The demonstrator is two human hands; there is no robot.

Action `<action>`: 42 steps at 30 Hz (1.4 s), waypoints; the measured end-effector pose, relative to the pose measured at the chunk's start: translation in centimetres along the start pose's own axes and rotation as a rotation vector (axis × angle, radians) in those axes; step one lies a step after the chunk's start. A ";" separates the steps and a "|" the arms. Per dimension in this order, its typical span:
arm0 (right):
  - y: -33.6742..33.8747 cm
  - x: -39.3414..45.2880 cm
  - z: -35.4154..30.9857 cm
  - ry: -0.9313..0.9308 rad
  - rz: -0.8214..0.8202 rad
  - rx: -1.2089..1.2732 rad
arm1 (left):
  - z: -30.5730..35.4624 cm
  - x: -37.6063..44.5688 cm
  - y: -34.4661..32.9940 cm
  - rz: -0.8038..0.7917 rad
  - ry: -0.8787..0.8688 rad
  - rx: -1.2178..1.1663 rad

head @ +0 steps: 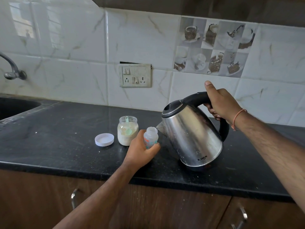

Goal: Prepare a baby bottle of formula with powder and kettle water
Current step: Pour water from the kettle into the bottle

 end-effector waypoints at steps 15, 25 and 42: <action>-0.6 0.0 -0.9 0.008 -0.021 -0.003 | -0.1 0.2 0.1 0.026 -0.027 0.024; -0.8 0.2 -1.0 0.011 -0.021 -0.024 | -0.2 0.2 0.2 0.033 -0.008 0.025; -1.2 0.3 -1.5 0.012 -0.021 -0.045 | -0.4 0.3 0.2 0.029 0.017 0.002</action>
Point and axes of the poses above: each hand's wrist, its own x-axis towards the middle knuckle, its own y-axis out of the back of the hand, z = x × y, the point moved 6 cm from there along x, towards the middle knuckle, and after that the axes turned 2 degrees about -x, right-handed, at the moved point
